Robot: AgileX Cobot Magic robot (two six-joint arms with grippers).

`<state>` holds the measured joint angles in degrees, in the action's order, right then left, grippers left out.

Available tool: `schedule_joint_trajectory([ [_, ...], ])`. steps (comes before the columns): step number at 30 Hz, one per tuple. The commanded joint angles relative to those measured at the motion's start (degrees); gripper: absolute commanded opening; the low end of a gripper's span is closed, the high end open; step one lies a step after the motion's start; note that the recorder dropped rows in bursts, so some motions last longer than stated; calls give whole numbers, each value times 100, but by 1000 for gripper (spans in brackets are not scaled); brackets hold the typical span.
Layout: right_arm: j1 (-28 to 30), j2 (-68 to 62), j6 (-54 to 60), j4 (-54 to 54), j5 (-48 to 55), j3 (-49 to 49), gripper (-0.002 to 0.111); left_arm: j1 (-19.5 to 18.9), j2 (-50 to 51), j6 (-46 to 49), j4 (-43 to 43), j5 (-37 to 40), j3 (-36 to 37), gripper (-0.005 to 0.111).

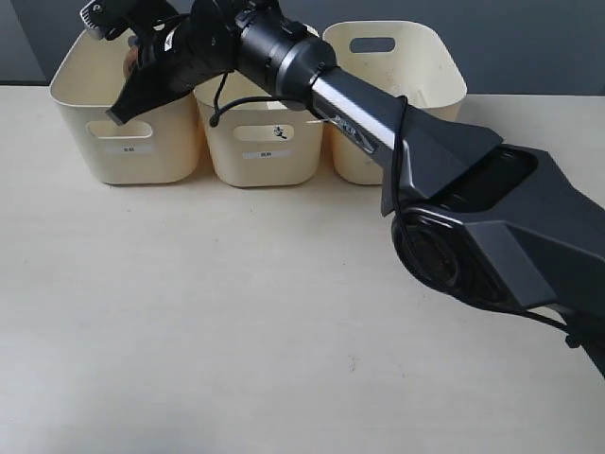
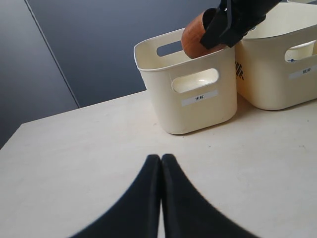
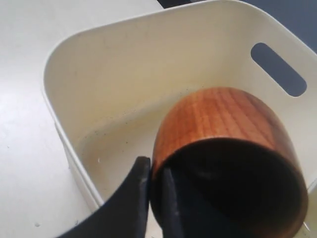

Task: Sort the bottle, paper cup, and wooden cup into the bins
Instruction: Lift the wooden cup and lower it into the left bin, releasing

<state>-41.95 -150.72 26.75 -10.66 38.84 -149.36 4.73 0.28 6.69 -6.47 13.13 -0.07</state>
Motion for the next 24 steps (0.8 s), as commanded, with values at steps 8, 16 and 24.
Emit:
schedule_joint_trajectory([
  [8, 19, -7, 36, 9, -125, -63, 30, -18, -28, -11, -26, -25, 7, 0],
  [16, 19, -7, 23, -3, -174, -63, 30, -18, -28, -11, -26, -25, 7, 0],
  [24, 19, -7, 23, -15, -174, -63, 30, -18, -28, -11, -26, -25, 7, 0],
])
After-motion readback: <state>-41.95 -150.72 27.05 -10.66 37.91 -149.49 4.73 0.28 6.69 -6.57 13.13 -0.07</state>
